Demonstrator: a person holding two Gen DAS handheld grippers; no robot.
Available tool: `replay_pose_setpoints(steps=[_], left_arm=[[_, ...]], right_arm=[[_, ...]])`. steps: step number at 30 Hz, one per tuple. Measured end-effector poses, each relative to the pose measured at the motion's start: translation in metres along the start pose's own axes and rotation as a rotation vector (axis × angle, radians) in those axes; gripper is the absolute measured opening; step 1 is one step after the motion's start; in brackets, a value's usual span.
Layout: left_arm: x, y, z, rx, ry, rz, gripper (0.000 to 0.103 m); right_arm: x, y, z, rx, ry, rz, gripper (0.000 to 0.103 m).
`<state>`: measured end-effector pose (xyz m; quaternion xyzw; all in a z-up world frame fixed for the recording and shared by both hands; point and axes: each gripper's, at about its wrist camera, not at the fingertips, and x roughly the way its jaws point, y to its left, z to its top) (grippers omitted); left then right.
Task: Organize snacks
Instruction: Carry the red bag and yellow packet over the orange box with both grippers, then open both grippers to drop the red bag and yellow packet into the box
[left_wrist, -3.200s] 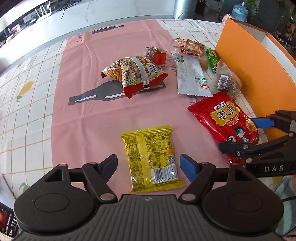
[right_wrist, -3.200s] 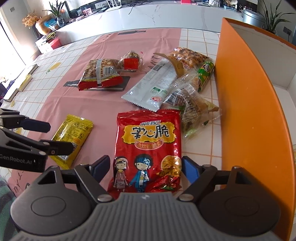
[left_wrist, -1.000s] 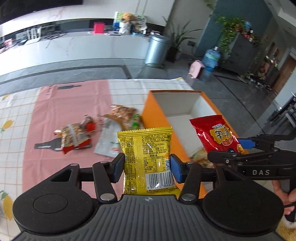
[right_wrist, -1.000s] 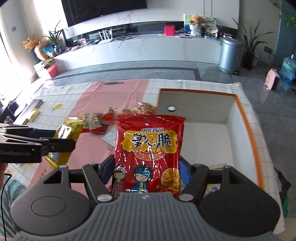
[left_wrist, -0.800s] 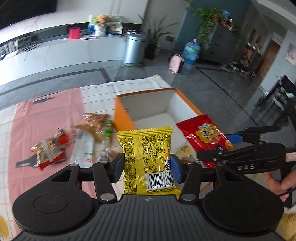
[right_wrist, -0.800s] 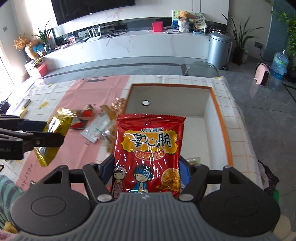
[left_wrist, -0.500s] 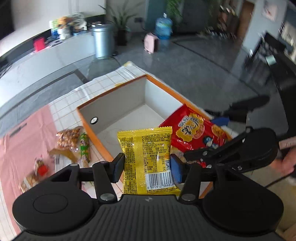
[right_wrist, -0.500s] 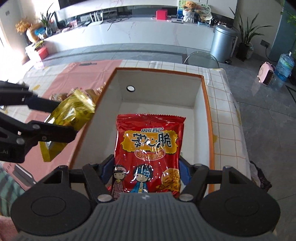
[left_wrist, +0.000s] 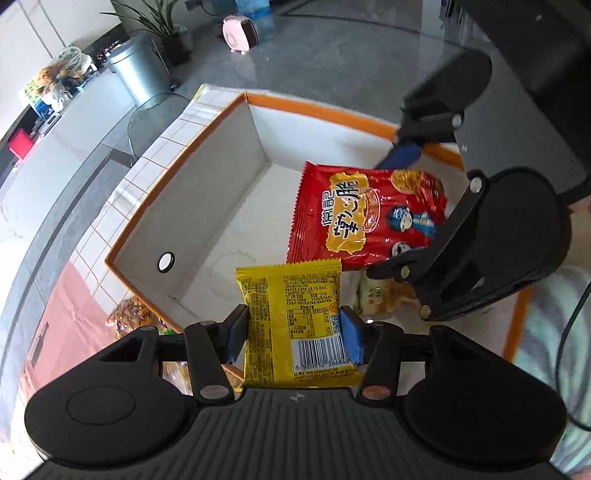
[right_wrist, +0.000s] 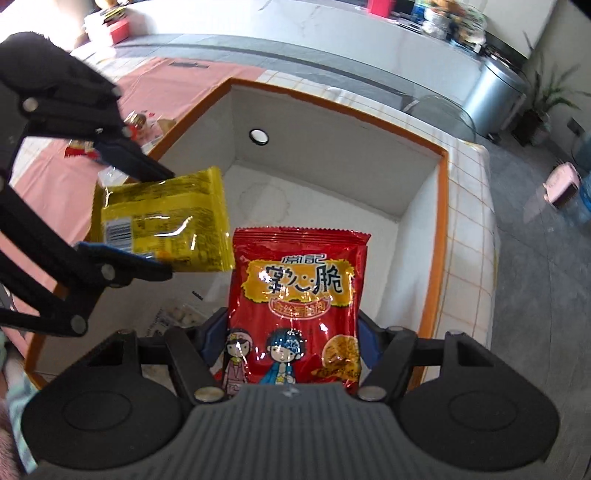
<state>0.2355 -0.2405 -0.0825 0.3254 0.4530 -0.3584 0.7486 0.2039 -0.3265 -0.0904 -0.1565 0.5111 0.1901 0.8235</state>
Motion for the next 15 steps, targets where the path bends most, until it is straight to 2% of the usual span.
replay_pose_setpoints(steps=[5,15], left_arm=[[0.017,0.0,0.005,0.052,0.015,0.018,0.059],[0.037,0.006,0.0,0.062,0.045,-0.044,0.059]], right_arm=[[0.014,0.005,0.008,-0.142,0.025,-0.009,0.067],[0.031,-0.004,0.012,-0.154,0.046,0.053,0.067]])
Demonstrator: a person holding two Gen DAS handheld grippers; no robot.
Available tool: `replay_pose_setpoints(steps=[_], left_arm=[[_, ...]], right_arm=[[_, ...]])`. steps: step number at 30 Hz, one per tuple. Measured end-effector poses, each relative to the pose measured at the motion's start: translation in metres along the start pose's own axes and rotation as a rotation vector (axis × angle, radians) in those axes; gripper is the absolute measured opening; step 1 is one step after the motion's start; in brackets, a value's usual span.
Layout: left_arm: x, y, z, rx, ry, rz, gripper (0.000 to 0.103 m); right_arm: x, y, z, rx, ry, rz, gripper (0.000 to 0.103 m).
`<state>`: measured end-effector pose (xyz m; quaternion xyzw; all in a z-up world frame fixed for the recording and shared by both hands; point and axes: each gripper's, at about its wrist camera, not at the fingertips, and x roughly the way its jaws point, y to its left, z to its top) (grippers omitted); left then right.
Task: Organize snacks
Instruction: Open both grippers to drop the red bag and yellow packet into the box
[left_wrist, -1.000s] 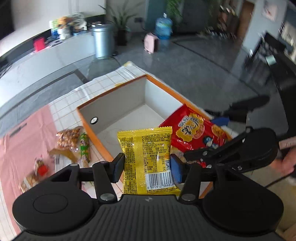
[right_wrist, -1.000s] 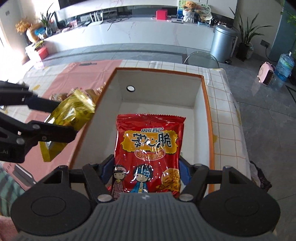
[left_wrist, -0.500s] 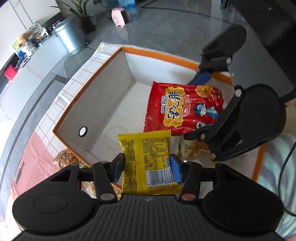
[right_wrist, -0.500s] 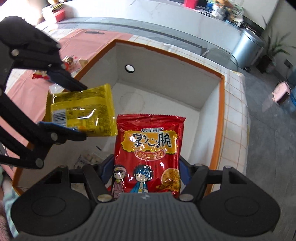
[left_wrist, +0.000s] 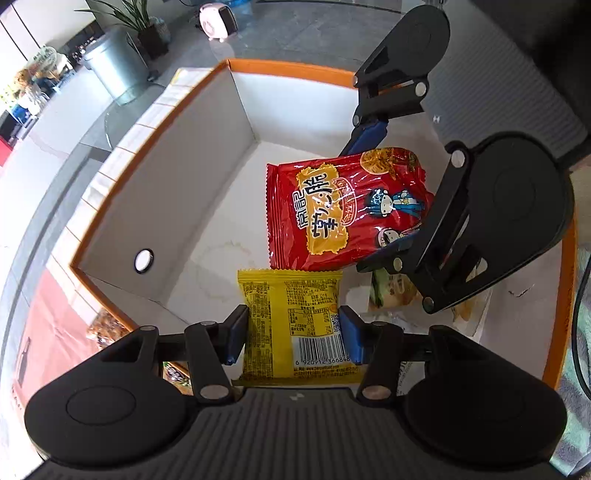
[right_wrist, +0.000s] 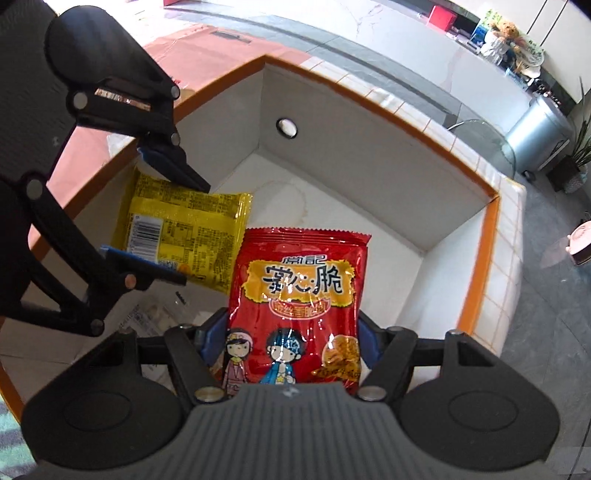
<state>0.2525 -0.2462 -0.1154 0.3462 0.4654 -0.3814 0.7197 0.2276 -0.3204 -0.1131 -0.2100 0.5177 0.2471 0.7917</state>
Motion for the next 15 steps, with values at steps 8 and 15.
replay_pose_setpoints(steps=[8,15], left_arm=[[0.004,0.001,0.0,0.013,-0.018,0.047,0.065],[-0.011,-0.001,-0.005,0.0,-0.094,0.071,0.076]], right_arm=[[0.012,-0.009,0.003,0.013,0.033,0.017,0.068],[0.007,-0.009,0.007,0.036,0.06,-0.002,0.076]])
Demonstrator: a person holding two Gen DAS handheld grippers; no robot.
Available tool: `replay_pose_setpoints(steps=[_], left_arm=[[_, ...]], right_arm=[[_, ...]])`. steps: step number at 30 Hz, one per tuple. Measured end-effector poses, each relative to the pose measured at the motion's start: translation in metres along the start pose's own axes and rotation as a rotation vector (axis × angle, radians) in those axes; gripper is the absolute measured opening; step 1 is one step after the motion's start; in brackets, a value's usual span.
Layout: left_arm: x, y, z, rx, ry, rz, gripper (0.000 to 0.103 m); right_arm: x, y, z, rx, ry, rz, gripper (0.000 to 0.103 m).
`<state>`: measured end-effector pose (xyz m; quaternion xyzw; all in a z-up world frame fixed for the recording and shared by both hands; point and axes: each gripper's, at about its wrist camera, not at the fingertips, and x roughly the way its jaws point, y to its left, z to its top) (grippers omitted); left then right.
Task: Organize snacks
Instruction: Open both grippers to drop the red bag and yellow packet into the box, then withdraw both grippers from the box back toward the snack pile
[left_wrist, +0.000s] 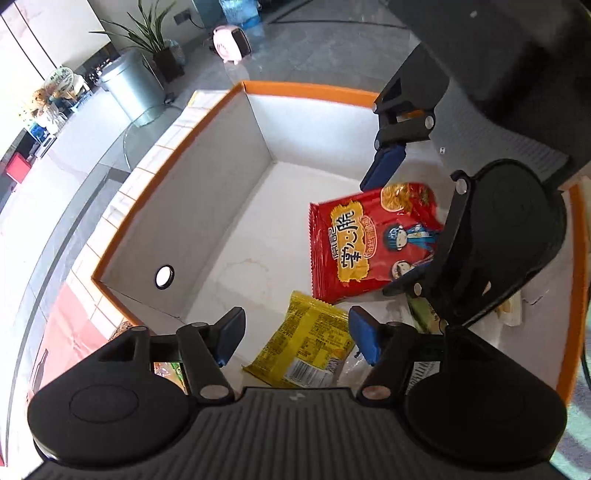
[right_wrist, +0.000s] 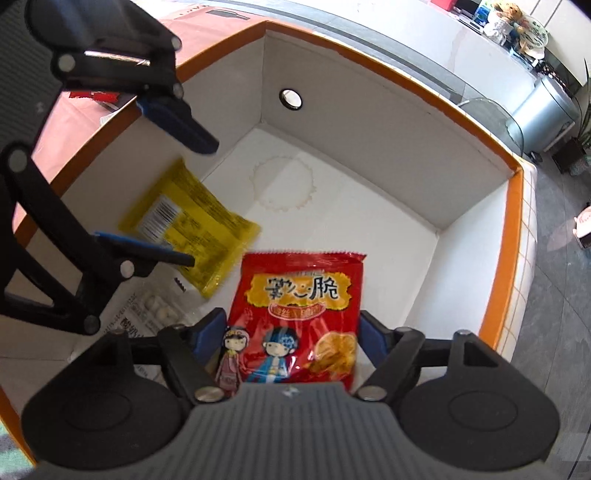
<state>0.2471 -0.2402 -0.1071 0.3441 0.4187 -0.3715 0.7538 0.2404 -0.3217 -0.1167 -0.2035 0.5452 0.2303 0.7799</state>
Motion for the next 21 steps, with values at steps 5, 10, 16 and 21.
replay_pose_setpoints(steps=[5,10,16,21], left_arm=[[-0.026,0.002,-0.005,-0.049,-0.06,0.003,0.079],[-0.054,0.006,-0.016,-0.175,-0.121,0.007,0.079],[-0.092,0.017,-0.038,-0.333,-0.182,0.046,0.08],[-0.118,0.031,-0.065,-0.472,-0.209,0.119,0.08]], right_arm=[[-0.017,0.009,0.003,-0.008,0.0,-0.035,0.083],[-0.03,0.02,0.005,0.009,0.016,-0.121,0.085],[-0.068,0.027,0.0,0.141,-0.066,-0.176,0.085],[-0.097,0.046,-0.001,0.274,-0.186,-0.177,0.085]])
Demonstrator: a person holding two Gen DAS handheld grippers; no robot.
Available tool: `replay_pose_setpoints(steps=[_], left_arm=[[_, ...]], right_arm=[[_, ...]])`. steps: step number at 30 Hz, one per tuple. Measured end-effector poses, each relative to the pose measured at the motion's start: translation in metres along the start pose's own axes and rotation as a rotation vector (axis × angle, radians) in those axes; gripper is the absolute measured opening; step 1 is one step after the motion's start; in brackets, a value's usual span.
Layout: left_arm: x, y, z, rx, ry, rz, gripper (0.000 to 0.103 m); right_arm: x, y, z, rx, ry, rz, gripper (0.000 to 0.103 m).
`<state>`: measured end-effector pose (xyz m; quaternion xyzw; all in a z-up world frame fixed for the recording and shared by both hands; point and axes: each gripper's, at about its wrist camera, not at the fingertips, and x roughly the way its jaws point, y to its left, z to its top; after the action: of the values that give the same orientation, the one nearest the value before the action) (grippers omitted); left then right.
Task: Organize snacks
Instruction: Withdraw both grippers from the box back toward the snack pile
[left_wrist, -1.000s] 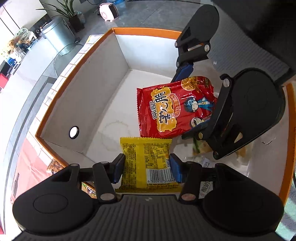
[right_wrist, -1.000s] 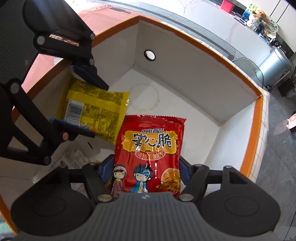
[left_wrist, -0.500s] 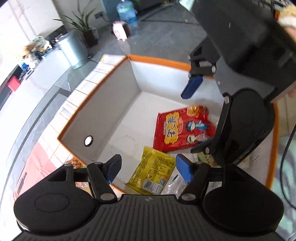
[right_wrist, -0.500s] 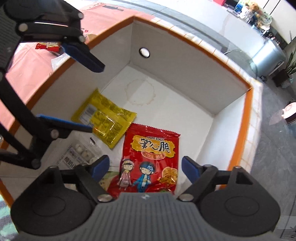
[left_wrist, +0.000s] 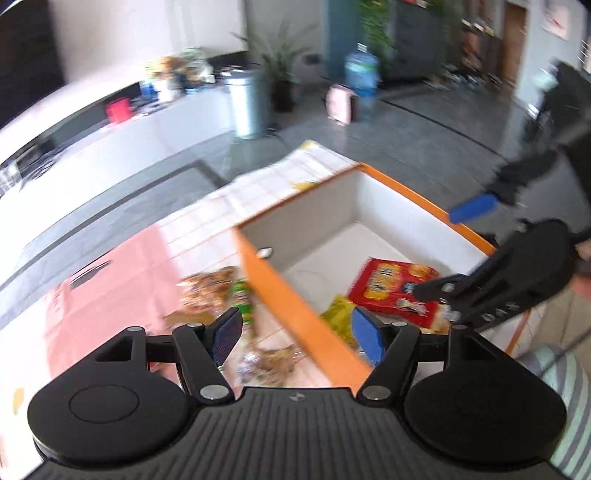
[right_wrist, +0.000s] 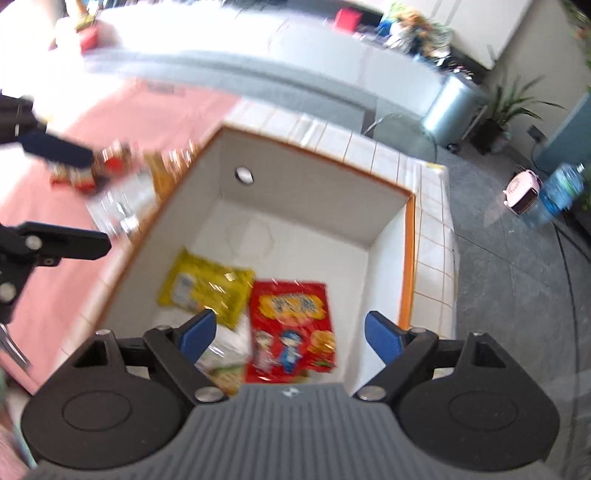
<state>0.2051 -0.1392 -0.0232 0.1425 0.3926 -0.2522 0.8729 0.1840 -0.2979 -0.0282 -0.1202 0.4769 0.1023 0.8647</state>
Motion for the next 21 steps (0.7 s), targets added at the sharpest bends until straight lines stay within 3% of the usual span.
replay_pose_setpoints(steps=[8,14,21], left_arm=[[-0.043,0.043,-0.031,-0.183,-0.073,0.087,0.08],[-0.059,0.071,-0.059,-0.291,-0.083,0.124,0.08],[-0.066,0.108,-0.076,-0.355,-0.102,0.143,0.08]], right_arm=[[-0.027,0.047,0.003,0.109,-0.119,0.052,0.085],[-0.034,0.089,-0.003,0.188,-0.201,0.076,0.085],[-0.032,0.145,-0.005,0.249,-0.3,0.09,0.081]])
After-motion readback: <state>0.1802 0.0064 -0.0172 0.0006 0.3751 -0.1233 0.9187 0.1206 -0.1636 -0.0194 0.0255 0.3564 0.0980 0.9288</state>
